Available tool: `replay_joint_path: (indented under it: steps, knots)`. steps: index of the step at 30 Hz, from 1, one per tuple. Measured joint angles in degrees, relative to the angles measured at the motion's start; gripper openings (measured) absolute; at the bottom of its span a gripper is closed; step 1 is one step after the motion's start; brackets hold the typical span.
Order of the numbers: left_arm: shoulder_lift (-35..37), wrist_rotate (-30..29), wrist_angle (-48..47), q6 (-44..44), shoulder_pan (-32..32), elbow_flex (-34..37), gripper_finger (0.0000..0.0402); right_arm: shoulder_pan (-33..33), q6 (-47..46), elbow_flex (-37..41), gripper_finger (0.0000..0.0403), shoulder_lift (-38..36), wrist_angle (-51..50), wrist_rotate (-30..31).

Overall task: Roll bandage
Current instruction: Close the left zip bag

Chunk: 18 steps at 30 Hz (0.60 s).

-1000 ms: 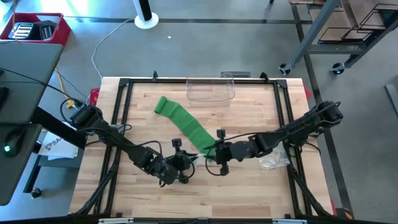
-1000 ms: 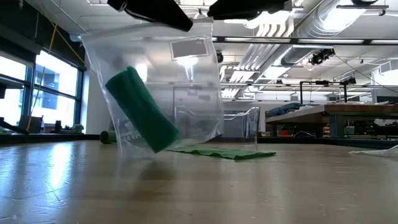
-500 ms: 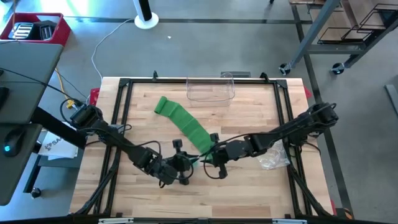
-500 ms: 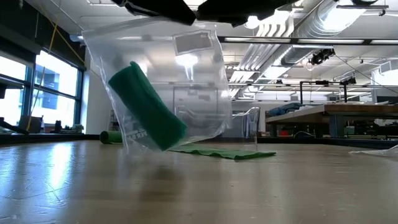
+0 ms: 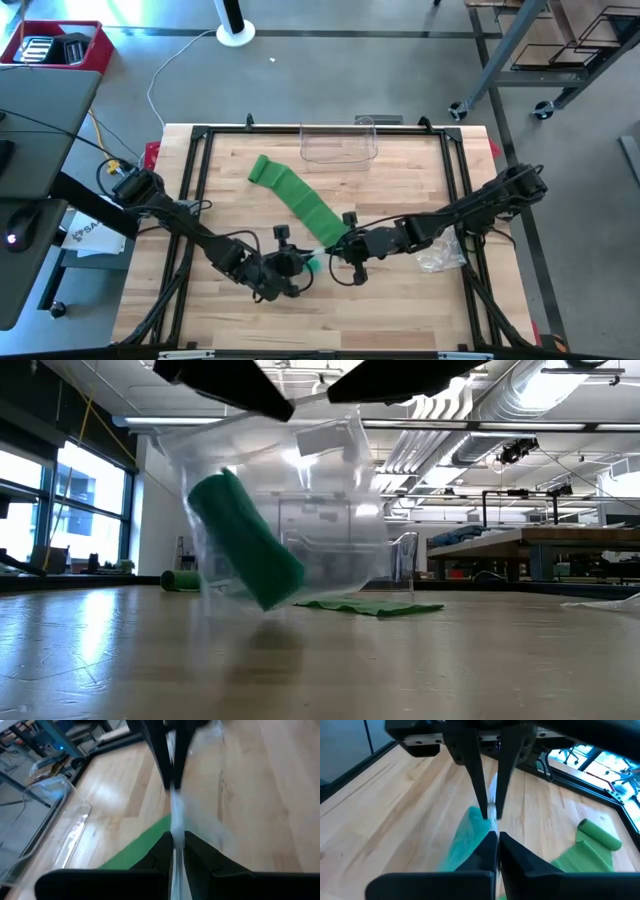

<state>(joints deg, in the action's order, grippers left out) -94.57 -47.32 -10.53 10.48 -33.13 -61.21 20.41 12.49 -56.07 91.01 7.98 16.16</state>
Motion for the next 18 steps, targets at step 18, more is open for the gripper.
replay_joint_path:
  steps: [18]
  knots:
    - [3.2, -2.17, -18.59, 16.35, -5.95, 0.11, 0.0041, 1.91, -1.73, 0.0, 0.0, -6.48, -8.61, 4.85]
